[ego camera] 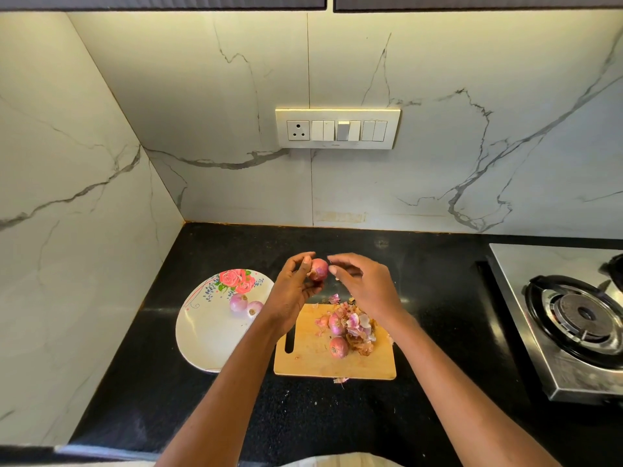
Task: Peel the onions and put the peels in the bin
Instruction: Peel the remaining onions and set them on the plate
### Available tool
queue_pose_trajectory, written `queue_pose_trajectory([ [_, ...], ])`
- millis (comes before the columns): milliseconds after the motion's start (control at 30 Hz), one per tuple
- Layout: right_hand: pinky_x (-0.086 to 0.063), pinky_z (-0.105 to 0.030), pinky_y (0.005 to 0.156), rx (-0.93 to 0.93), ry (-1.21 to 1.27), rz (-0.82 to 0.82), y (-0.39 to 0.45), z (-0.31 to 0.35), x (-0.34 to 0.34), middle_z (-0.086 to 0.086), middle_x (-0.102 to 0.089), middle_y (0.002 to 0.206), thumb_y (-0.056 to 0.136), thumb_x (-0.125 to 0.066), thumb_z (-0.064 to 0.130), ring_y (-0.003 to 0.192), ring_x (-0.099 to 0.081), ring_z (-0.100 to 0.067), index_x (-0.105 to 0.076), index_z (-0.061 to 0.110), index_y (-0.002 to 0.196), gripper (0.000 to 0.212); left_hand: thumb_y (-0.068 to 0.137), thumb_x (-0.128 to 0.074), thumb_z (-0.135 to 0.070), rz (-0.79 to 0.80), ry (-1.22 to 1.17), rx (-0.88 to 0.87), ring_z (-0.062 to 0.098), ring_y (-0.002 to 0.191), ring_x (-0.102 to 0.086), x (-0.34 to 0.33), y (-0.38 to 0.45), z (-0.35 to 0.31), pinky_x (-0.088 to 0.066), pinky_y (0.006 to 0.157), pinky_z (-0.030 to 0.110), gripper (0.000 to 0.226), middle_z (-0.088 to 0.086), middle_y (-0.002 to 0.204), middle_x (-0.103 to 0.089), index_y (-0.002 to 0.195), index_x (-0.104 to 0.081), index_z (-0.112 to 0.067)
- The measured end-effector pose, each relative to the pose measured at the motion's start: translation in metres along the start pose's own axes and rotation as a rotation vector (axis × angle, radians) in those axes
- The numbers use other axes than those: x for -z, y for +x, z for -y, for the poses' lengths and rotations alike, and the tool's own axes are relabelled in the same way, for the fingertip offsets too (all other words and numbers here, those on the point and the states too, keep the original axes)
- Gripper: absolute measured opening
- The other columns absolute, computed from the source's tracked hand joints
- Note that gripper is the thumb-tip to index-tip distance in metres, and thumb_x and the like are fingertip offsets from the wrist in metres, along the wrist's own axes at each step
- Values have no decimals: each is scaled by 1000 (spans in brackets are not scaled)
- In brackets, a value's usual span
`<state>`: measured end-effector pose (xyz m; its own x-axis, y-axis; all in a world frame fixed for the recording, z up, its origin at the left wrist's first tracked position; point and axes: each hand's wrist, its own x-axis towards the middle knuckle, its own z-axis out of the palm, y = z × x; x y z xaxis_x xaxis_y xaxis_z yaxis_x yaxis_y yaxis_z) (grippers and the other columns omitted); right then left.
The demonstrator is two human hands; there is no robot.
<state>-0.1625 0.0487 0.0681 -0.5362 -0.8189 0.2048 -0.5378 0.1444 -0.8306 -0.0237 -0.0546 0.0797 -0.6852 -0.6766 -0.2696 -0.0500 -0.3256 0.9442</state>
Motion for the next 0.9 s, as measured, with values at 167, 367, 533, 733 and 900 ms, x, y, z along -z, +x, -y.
queue_pose_trajectory([
  [167, -55, -14, 85, 154, -35, -39, 1, 4, -4, 5, -74, 114, 90, -75, 24, 101, -68, -2, -74, 18, 122, 32, 106, -43, -35, -28, 20, -7, 23, 113, -64, -5, 3, 1, -57, 85, 23, 25, 9, 127, -63, 122, -59, -23],
  [367, -56, -14, 78, 208, -72, -91, 4, 3, -5, 1, -77, 102, 89, -76, 22, 92, -71, -8, -78, 15, 113, 25, 105, -45, -35, -44, 33, -7, 24, 116, -62, -3, 4, 0, -56, 93, 26, 26, 6, 125, -64, 122, -62, -23],
  [533, -53, -8, 77, 219, -93, -107, -2, 1, -9, 0, -77, 101, 90, -75, 18, 89, -68, -3, -77, 12, 111, 22, 104, -47, -36, -52, 51, 7, 24, 116, -62, -1, 5, 5, -56, 95, 29, 29, 7, 126, -64, 124, -63, -21],
  [733, -55, -11, 76, 209, -107, -154, -8, 1, -15, -1, -75, 95, 88, -78, 14, 83, -67, -6, -77, 9, 103, 16, 106, -45, -37, -54, 71, 25, 24, 116, -63, -2, 6, 8, -56, 97, 32, 33, 8, 125, -65, 126, -63, -18],
  [900, -57, -15, 72, 225, -122, -184, -8, 4, -19, 1, -72, 90, 88, -78, 14, 80, -66, -8, -74, 10, 97, 11, 107, -45, -33, -54, 52, 42, 26, 117, -64, 0, 5, 9, -56, 99, 35, 32, 11, 125, -65, 127, -63, -15],
])
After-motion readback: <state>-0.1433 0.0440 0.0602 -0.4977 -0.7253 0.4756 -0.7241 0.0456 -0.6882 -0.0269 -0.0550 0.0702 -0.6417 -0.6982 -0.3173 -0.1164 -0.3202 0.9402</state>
